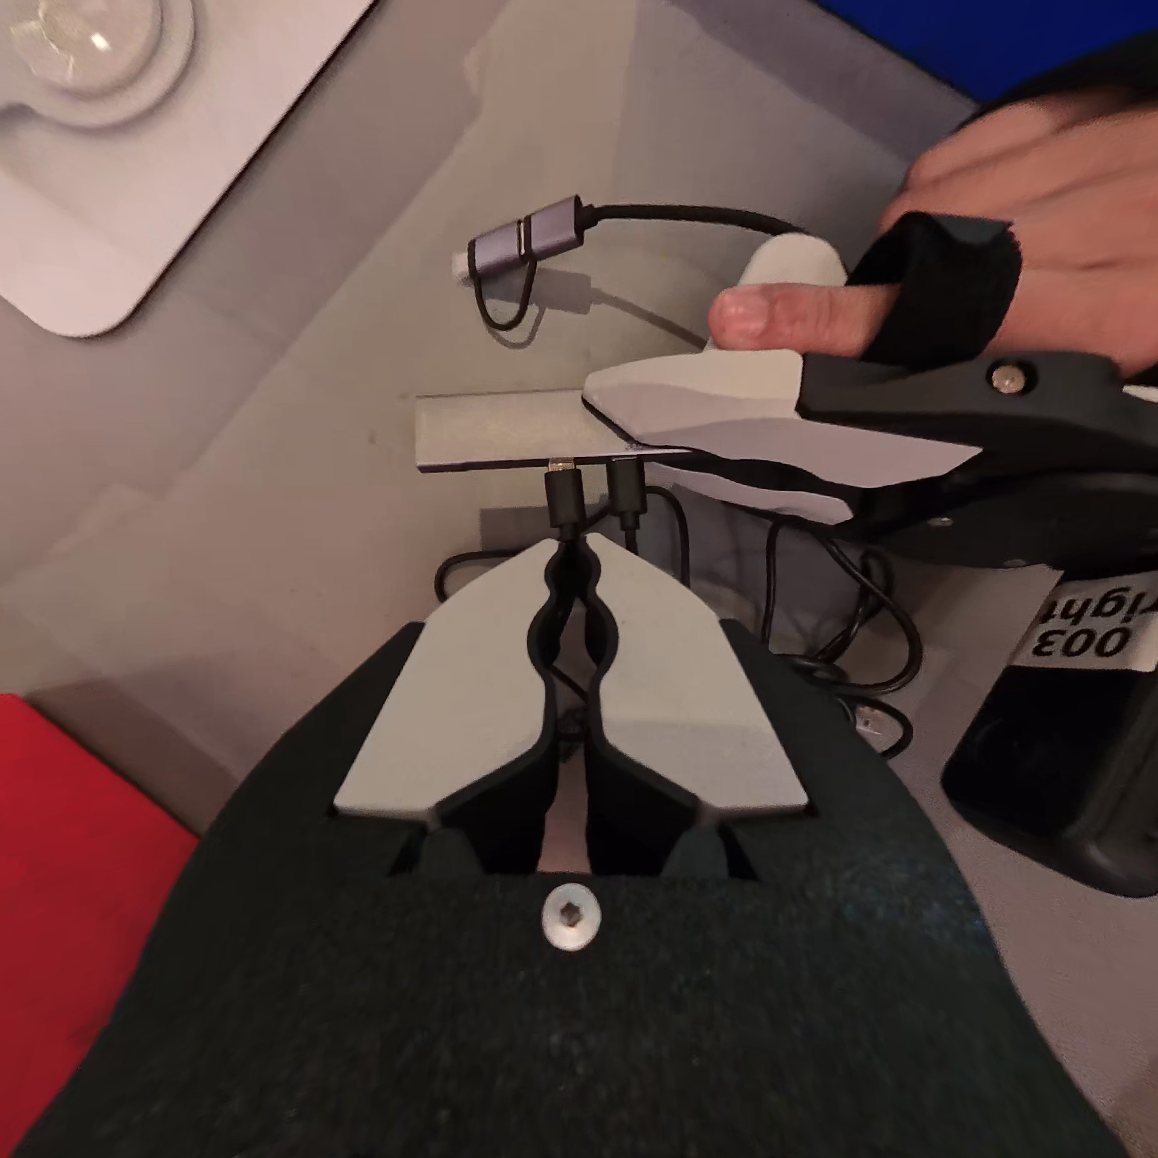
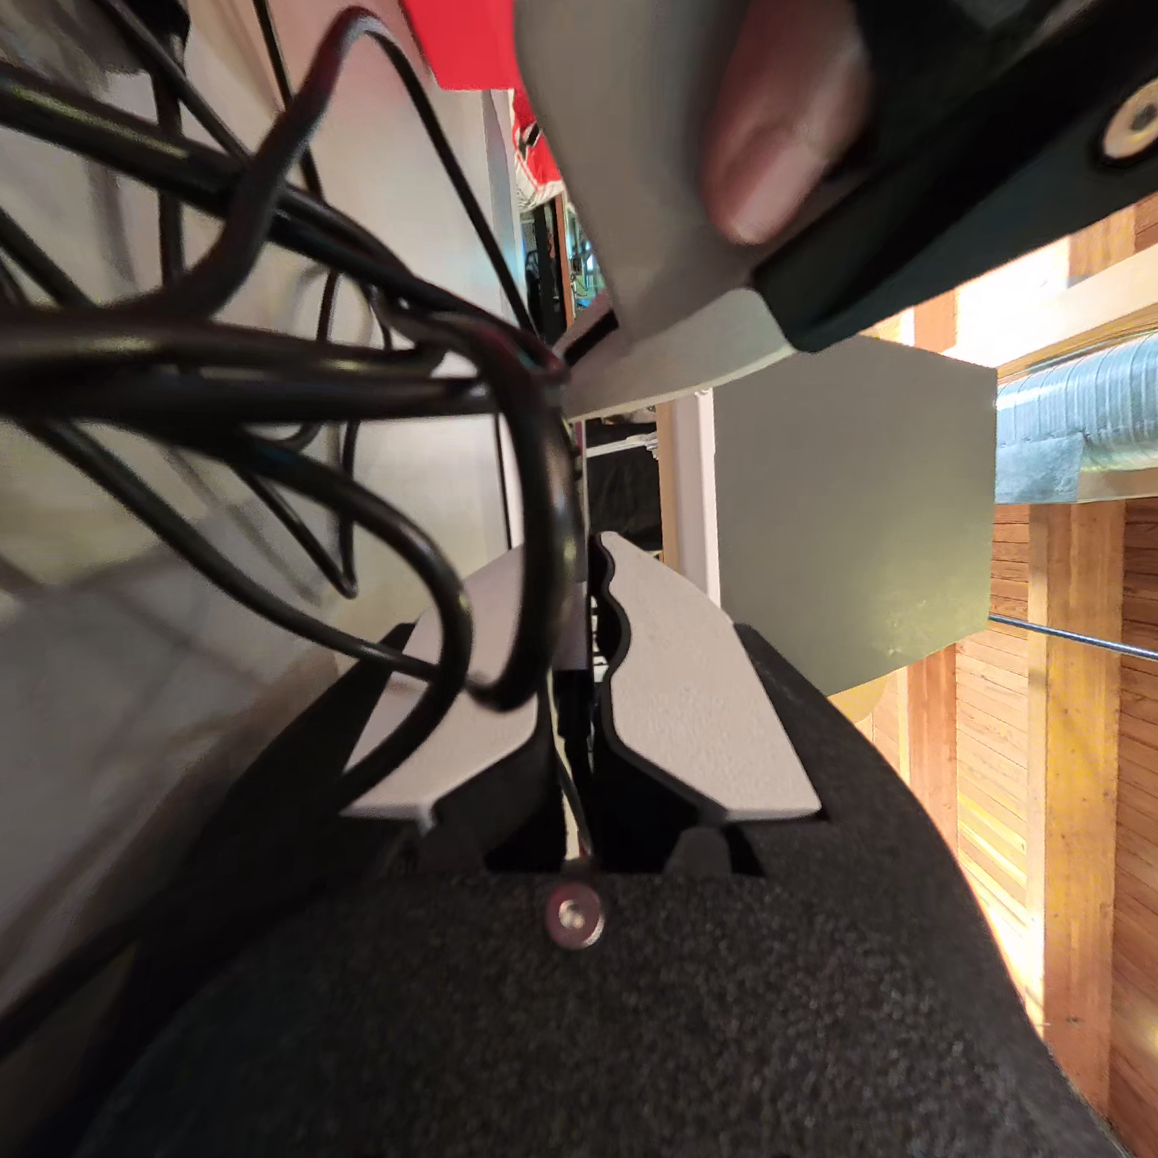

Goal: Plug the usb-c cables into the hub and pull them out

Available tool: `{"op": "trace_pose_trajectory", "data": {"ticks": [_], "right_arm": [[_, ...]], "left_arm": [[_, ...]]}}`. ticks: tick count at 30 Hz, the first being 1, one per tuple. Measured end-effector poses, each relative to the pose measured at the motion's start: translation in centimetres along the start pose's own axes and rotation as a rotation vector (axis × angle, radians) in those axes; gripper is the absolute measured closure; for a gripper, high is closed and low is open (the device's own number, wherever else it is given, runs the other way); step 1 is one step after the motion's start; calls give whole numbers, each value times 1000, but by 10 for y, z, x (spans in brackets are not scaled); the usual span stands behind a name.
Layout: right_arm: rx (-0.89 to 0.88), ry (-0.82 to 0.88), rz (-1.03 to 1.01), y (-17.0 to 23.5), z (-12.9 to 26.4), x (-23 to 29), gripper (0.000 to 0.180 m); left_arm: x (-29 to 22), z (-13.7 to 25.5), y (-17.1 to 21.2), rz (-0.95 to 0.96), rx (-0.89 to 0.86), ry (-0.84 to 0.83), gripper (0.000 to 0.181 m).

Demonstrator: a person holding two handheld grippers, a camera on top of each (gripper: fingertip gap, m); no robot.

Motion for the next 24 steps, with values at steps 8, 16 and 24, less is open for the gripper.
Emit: {"op": "trace_pose_trajectory", "data": {"ticks": [8, 16, 24], "right_arm": [[-102, 42, -19, -9, 5, -7, 172], [-150, 44, -20, -19, 10, -6, 172], [-197, 72, -66, -24, 15, -16, 171]], "left_arm": [[0, 14, 2, -140, -36, 79, 180], [-5, 20, 9, -244, 6, 85, 181], [-8, 32, 6, -232, -110, 182, 180]]}}
Point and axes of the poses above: each gripper's, where its closed fingertips meet, z back along the fingers, y out of its underside, x = y × z across the jaws, the point moved 3 cm from there along z, back along the fingers, and after that the axes turned 11 degrees about y, right-handed, at the moved point
